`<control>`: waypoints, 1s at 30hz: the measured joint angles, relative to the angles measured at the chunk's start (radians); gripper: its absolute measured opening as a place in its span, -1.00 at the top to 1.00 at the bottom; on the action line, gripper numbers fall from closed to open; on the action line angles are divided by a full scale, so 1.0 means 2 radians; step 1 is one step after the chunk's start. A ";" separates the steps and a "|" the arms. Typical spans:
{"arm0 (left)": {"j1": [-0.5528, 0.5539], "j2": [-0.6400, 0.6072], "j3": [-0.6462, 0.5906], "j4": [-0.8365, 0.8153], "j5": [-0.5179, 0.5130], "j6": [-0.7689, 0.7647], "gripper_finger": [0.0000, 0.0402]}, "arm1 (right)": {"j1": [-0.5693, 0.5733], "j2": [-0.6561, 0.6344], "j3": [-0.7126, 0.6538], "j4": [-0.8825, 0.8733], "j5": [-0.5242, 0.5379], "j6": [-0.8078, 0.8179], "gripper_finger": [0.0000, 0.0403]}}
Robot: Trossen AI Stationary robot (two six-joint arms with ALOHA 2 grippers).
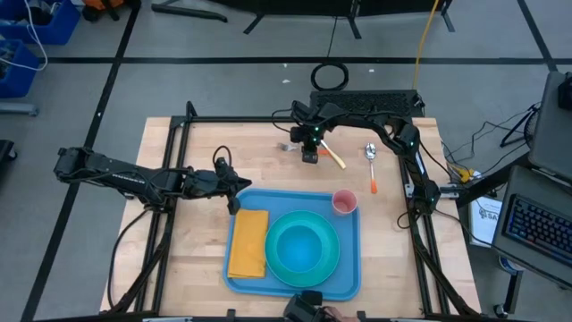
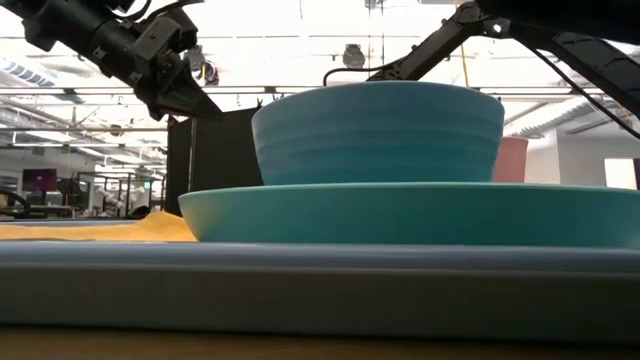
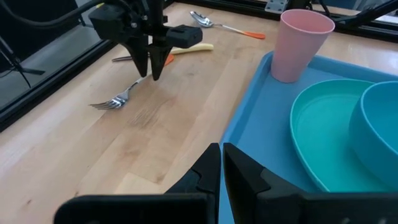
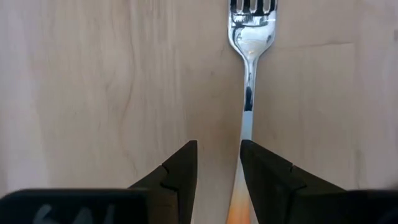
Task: Set up tray
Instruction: Put the orange fork on the top of the yellow table napkin
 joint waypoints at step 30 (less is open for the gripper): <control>0.000 0.000 0.000 -0.013 -0.006 0.003 0.89 | -0.003 -0.006 0.000 0.028 0.014 -0.011 0.41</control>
